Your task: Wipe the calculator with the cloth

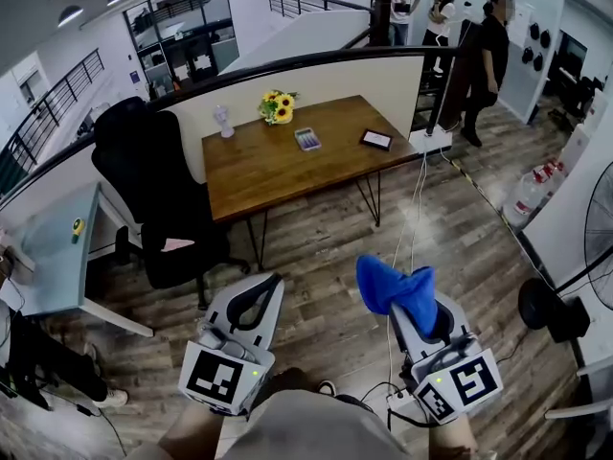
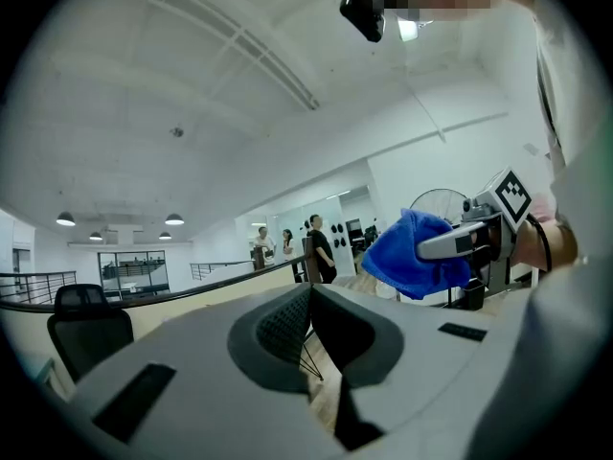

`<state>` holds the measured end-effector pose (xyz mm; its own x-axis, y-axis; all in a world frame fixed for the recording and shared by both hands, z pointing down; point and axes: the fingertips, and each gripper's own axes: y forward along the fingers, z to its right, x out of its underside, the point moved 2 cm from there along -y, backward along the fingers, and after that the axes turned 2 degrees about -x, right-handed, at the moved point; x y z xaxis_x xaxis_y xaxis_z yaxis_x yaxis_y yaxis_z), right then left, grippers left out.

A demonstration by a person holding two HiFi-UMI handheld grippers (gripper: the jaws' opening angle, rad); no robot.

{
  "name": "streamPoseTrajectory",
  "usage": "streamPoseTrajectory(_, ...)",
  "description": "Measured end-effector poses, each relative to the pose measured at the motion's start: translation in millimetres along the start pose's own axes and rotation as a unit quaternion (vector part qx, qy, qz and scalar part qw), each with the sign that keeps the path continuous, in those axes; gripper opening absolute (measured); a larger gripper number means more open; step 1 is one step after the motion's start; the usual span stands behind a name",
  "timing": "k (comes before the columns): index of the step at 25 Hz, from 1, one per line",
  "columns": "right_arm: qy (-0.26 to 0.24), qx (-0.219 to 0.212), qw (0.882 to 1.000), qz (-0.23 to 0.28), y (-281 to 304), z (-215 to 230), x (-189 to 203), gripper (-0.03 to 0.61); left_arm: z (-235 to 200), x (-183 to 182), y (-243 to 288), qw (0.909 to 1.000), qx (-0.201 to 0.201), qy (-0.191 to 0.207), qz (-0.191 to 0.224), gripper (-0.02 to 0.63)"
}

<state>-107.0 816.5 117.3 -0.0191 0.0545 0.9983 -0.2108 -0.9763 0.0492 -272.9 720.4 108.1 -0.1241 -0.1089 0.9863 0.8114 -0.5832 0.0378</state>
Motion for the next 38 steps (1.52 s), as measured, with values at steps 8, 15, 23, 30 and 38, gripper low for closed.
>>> streamPoseTrajectory(8, 0.003, -0.004, 1.0, -0.008, 5.3, 0.2, 3.9, 0.129, -0.7, 3.2, 2.4, 1.0, 0.0, -0.006, -0.002, 0.006)
streamPoseTrajectory(15, 0.001, -0.007, 1.0, -0.01, 29.4, 11.3, 7.2, 0.129, -16.9, 10.4, 20.3, 1.0, -0.003, -0.008, -0.003, 0.006)
streamPoseTrajectory(23, 0.008, -0.004, 1.0, -0.022, 86.6, 39.4, 13.3, 0.129, -54.9, 20.4, 64.6, 0.9999, 0.0, -0.011, -0.008, 0.006)
streamPoseTrajectory(30, 0.006, -0.006, 0.999, -0.043, 166.3, 74.0, 21.0, 0.129, -110.5, 45.0, 129.0, 0.9995, -0.002, -0.023, -0.019, 0.006)
streamPoseTrajectory(38, 0.011, -0.005, 0.998, -0.065, 275.1, 112.6, 14.6, 0.129, -192.5, 54.3, 212.3, 0.9991, 0.008, -0.029, -0.028, 0.006)
